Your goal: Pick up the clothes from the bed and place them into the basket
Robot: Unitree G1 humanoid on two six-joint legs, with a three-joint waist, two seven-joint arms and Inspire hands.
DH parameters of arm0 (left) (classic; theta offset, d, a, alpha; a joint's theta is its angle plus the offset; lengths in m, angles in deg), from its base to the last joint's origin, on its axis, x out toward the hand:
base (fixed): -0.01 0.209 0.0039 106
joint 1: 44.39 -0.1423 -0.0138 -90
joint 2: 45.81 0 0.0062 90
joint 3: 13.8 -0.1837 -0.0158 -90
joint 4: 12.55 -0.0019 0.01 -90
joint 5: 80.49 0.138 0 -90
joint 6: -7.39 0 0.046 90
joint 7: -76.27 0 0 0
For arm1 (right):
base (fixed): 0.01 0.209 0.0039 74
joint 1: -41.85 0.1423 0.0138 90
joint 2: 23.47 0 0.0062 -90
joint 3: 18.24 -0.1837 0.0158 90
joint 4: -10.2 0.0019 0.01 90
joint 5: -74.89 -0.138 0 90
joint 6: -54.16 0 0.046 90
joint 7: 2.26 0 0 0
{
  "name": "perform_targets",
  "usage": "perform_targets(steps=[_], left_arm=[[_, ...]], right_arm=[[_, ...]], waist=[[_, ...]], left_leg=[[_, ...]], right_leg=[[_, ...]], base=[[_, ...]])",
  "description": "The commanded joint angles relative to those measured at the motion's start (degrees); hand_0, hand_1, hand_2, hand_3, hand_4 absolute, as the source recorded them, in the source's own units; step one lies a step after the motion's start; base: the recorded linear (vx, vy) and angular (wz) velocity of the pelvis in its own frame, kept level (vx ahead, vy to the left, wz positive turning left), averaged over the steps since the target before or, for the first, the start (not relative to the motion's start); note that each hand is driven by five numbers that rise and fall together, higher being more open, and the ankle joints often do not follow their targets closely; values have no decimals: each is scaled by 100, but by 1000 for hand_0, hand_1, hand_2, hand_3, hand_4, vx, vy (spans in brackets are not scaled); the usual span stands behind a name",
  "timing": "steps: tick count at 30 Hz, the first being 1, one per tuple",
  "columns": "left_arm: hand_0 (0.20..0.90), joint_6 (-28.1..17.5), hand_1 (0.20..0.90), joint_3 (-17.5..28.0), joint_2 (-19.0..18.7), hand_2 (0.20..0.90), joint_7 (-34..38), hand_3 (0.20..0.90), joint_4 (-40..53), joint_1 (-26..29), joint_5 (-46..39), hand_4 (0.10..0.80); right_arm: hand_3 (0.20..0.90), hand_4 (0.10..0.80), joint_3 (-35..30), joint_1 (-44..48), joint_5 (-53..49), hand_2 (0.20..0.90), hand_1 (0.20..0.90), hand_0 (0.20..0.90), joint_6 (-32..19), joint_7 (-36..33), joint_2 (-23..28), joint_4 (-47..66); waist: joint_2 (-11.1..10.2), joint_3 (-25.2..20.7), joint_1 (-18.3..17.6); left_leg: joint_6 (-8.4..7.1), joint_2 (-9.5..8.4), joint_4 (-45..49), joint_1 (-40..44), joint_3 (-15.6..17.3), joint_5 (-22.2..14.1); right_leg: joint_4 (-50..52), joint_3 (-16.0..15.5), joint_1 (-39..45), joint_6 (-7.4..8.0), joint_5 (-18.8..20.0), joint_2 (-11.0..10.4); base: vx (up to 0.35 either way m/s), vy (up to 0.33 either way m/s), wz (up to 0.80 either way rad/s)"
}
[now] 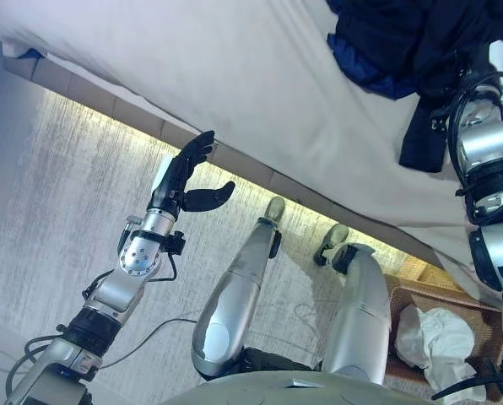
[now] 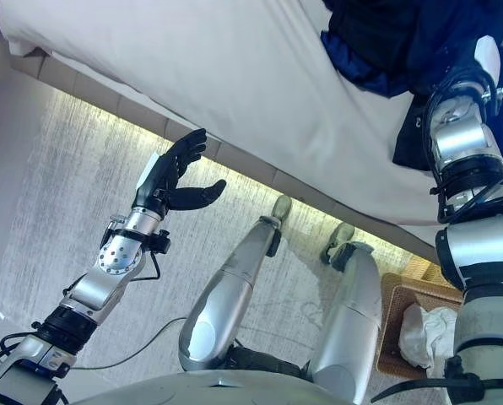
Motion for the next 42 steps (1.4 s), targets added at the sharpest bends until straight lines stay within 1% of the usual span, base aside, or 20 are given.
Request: perform_targets(steps=[1,2,3,4,5,6,9,11,16,19,22,27,30,35,39,42], left_arm=[[900,-319,900,427,-67,900,63,900,461,55,-174,800],[900,-268,900,432,-70,900,54,900,406,78,-201,800],[900,-210,900,420,-76,900,42,900,371,96,-228,800],[900,-134,900,412,-54,900,37,900,328,100,-231,800],[900,-134,900,411,-55,900,37,900,328,100,-231,800],[900,-23,900,391,-46,900,26,900,272,115,-245,800],[900,72,900,361,-39,900,-26,900,185,95,-259,800],[900,203,900,362,-17,900,-102,900,123,66,-244,800],[900,476,900,345,36,900,-209,900,-136,-57,-125,800],[900,565,900,359,43,900,-259,900,-326,-145,-89,800],[900,562,900,381,69,900,-308,900,-452,-201,-51,800],[900,568,900,383,107,900,-315,900,-695,-221,-4,800],[900,572,900,355,114,900,-316,900,-890,-224,36,800],[900,642,900,211,136,900,-236,900,-1279,-140,137,800],[900,661,900,165,161,900,-219,900,-1423,-100,180,800],[900,608,900,111,198,900,-208,900,-1686,-96,270,800]], right_arm=[[200,100,54,449,-91,300,300,300,-599,-2,655,213],[200,100,15,421,-141,300,300,300,-640,40,682,219],[200,100,-10,397,-177,300,300,300,-654,90,707,218],[200,100,-46,331,-238,300,300,300,-709,145,731,221],[200,100,-48,328,-238,300,300,300,-710,145,732,222],[200,100,-89,272,-356,300,300,300,-727,253,790,233],[200,100,-205,112,-539,300,300,300,-777,361,867,299],[200,100,-318,-10,-648,300,300,300,-795,487,921,329],[200,100,-589,-314,-966,300,300,300,-831,725,1062,443],[200,100,-700,-439,-1072,300,300,300,-817,790,1129,565],[200,100,-779,-523,-1105,300,300,300,-864,774,1163,666],[200,100,-870,-536,-1296,300,300,300,-1044,707,1306,850],[200,100,-842,-417,-1363,300,300,300,-1104,674,1412,923],[200,100,-682,-4,-1510,300,300,300,-1242,528,1640,1014],[200,100,-543,327,-1621,300,300,300,-1356,400,1812,1052],[200,100,-403,636,-1747,300,300,300,-1466,116,2063,1172]], waist=[[-122,-227,-58],[-157,-249,-76],[-164,-305,-90],[-208,-414,-119],[-206,-409,-119],[-266,-570,-159],[-341,-788,-222],[-421,-1027,-262],[-569,-1587,-338],[-665,-1922,-382],[-716,-2154,-396],[-807,-2446,-456],[-844,-2530,-493],[-911,-2657,-553],[-942,-2710,-585],[-994,-2780,-643]], left_leg=[[-13,289,-435,1076,246,-620],[-33,319,-538,1247,248,-611],[-25,347,-681,1329,254,-437],[-44,378,-810,1491,251,-422],[-44,380,-816,1502,250,-420],[-75,426,-1010,1724,235,-401],[-115,507,-1347,2106,225,-340],[-146,577,-1713,2479,237,-275],[-187,645,-2413,3130,298,-113],[-198,698,-2708,3381,336,-34],[-211,743,-2945,3579,367,25],[-231,789,-3243,3834,425,55],[-241,807,-3302,3916,457,46],[-280,833,-3492,4058,521,72],[-292,827,-3637,4117,539,106],[-286,822,-3729,4141,537,124]], right_leg=[[-436,-178,1320,110,-76,235],[-593,-190,1506,119,-40,242],[-794,-260,1619,78,145,244],[-989,-260,1804,84,187,275],[-997,-263,1816,83,191,278],[-1305,-238,2071,95,242,341],[-1740,-207,2462,138,345,426],[-2234,-199,2851,186,459,484],[-3086,-212,3544,288,676,641],[-3417,-197,3781,346,797,707],[-3647,-193,3961,381,885,755],[-3950,-137,4182,422,966,829],[-4058,-91,4255,436,1002,851],[-4355,-28,4366,506,1152,870],[-4530,14,4388,533,1239,908],[-4555,60,4388,538,1226,939]], base=[[24,-1,-21],[-44,24,-22],[-23,27,-17],[-29,29,-13],[69,3,-12],[67,0,-16],[67,-6,-10],[70,-8,-7],[89,-10,-12],[60,-29,-1],[13,-10,1],[-8,-4,-2],[-4,-3,-1],[-6,-10,-4],[-11,-15,-4],[-6,-12,-8]])
